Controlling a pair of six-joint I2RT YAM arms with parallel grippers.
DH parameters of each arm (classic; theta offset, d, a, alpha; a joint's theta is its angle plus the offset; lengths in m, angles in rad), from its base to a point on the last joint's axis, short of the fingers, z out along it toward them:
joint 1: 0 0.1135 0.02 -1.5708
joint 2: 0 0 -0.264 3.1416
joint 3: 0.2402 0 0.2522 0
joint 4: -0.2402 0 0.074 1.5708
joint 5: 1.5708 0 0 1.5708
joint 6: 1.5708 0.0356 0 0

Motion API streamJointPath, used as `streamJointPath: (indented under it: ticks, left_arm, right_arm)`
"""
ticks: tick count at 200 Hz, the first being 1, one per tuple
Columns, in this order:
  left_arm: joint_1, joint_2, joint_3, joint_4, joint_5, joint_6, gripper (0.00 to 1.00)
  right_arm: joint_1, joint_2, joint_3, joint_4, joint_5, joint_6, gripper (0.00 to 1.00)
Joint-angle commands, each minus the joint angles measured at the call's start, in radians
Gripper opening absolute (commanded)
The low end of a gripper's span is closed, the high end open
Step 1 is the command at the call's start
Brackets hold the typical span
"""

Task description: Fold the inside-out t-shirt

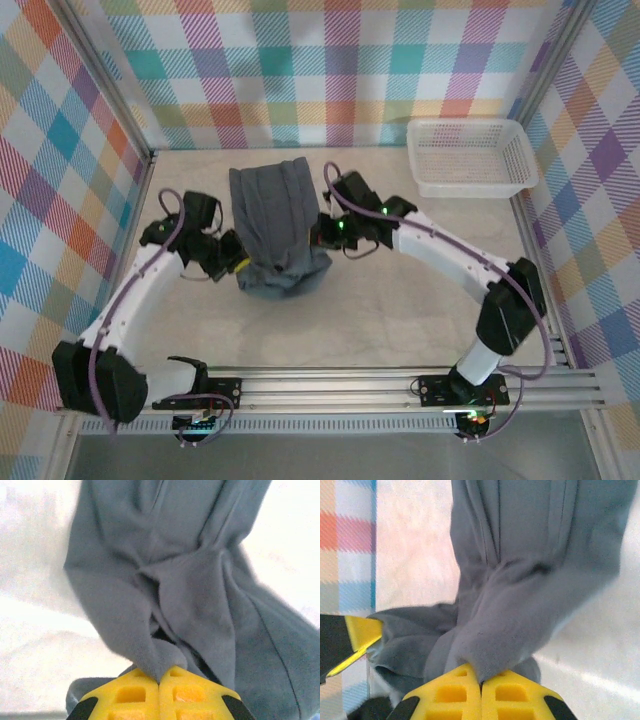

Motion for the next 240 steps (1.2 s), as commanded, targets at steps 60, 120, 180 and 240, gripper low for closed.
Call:
streamJointPath:
  ticks: [60, 120, 180, 240]
  left_arm:
    - [0.184, 0.673, 0.522, 0.301, -0.113, 0.076, 0.08]
    - [0.25, 0.777, 0.682, 0.271, -0.017, 0.144, 0.62]
    - [0.207, 0.319, 0.007, 0.364, -0.062, 0.168, 0.6]
    - [0.143, 0.48, -0.063, 0.494, 0.074, 0.147, 0.49]
  right_arm:
    - [-0.182, 0.524, 0.57, 0.0, 0.014, -0.15, 0.01]
    - [-0.243, 0.591, 0.719, -0.193, 0.029, -0.279, 0.6]
    - [-0.253, 0.321, 0.023, 0.119, -0.102, -0.214, 0.6]
    - [-0.2, 0.528, 0.186, 0.143, -0.195, -0.131, 0.37]
